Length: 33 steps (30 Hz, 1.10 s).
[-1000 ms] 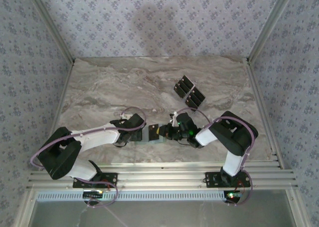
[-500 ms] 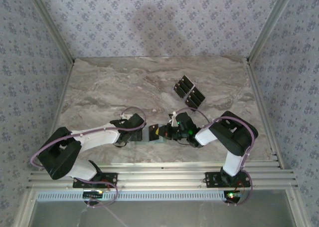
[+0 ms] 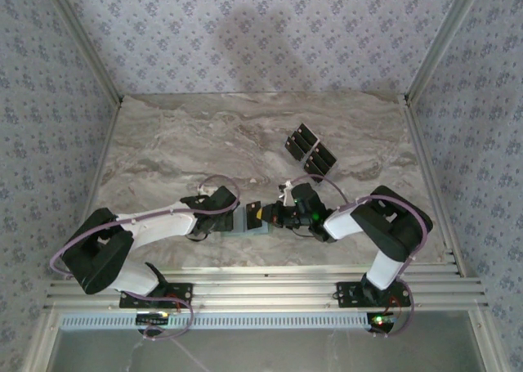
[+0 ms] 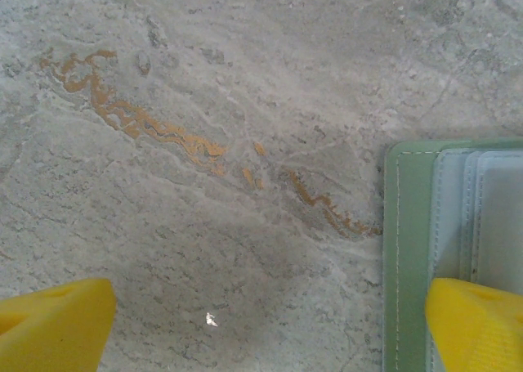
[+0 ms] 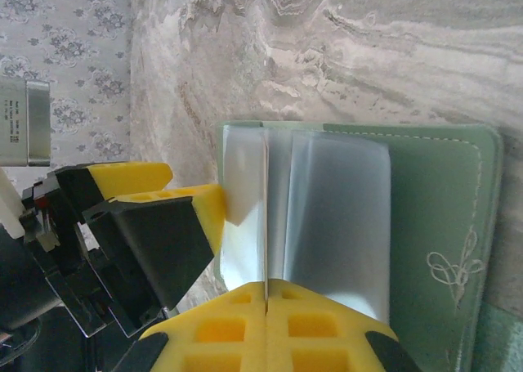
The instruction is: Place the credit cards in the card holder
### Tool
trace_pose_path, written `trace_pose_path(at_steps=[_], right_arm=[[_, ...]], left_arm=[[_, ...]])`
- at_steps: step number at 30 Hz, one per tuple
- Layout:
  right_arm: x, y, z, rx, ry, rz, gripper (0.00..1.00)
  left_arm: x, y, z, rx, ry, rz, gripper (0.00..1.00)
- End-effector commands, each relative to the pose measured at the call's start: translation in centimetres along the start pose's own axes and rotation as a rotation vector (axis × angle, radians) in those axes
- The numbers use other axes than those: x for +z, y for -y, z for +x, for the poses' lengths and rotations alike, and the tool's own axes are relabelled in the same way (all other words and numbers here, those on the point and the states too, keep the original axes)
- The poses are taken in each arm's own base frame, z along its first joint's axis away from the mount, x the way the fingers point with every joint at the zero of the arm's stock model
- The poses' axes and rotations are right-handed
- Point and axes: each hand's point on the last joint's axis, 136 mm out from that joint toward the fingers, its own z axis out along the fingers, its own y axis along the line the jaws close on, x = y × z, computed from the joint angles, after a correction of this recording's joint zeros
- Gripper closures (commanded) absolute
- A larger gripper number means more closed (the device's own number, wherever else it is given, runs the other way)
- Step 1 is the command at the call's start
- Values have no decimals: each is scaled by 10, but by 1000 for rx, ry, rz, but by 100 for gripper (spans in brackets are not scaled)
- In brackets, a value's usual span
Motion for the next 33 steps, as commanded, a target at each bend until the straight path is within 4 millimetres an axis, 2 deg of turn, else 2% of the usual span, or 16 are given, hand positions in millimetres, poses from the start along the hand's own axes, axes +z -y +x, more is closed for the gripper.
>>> trace_pose_path(at_steps=[1,12,33], right_arm=[[4,-6,-1,-30,-8,-12,100],[19,-2,5,-9,-28,-18,100],[28,-4,5,38,-49,-44,100]], left_arm=[[2,-6,12,19,-42,-22,2],[2,-7,13,18,-42,-20,2],[2,-5,13,19,-44,-13,2]])
